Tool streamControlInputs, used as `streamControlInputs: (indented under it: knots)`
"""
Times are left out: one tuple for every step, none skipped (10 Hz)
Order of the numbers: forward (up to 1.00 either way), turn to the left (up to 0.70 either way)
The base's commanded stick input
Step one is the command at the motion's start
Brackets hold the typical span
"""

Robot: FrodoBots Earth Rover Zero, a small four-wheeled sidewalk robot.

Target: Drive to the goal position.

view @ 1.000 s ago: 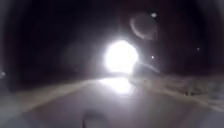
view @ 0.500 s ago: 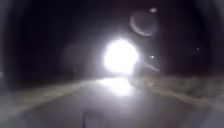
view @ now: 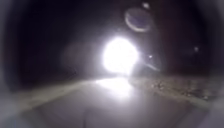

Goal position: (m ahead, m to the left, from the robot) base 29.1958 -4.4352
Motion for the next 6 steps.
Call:
streamControlInputs:
  knots:
    - [1.0, 0.09]
    - [1.0, 0.09]
    - [1.0, 0.09]
    - [1.0, 0.09]
    - [1.0, 0.12]
    - [1.0, 0.2]
